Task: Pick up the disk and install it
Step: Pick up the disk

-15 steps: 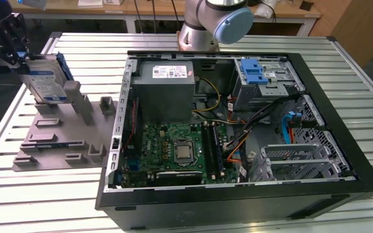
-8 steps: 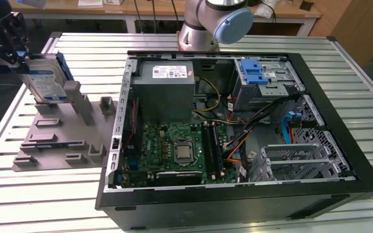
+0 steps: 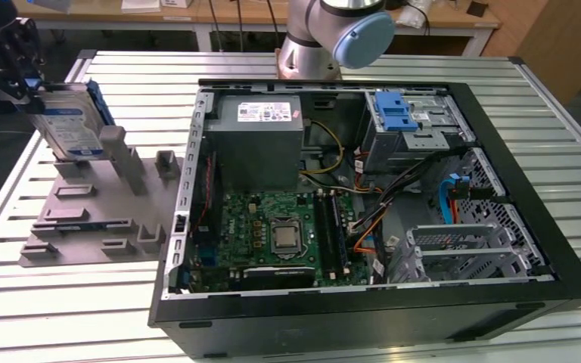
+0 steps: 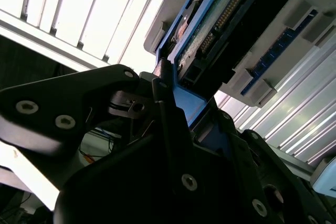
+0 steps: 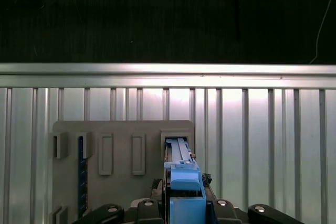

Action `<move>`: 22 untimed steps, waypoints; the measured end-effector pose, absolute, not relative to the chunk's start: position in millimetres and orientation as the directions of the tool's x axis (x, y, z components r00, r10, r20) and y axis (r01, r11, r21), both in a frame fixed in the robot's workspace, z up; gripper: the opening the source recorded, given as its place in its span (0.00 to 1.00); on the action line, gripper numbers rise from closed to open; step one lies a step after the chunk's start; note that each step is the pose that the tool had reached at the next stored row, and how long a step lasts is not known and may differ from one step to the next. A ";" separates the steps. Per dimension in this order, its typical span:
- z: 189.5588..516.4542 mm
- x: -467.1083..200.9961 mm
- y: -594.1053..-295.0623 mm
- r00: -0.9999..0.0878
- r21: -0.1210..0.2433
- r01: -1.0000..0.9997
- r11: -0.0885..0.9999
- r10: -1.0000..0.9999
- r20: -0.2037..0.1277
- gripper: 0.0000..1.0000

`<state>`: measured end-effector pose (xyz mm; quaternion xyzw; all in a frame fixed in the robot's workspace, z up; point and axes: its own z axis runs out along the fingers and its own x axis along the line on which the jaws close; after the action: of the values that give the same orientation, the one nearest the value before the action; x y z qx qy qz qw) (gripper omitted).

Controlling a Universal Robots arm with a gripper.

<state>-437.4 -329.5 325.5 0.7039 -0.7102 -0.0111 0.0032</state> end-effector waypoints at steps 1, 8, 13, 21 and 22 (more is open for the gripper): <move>325.7 -437.4 -329.5 -0.009 0.020 -1.000 0.009 -1.000 -0.011 0.36; 326.8 -437.4 -329.5 -0.009 0.020 -1.000 0.009 -1.000 -0.011 0.36; 327.8 -437.4 -329.5 -0.009 0.020 -1.000 0.009 -1.000 -0.011 0.36; 329.3 -437.4 -329.5 -0.009 0.020 -1.000 0.009 -1.000 -0.011 0.36; 329.5 -437.4 -329.5 -0.009 0.020 -1.000 0.009 -1.000 -0.011 0.36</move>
<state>-437.4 -329.5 329.5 0.7039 -0.7102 -0.0110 0.0031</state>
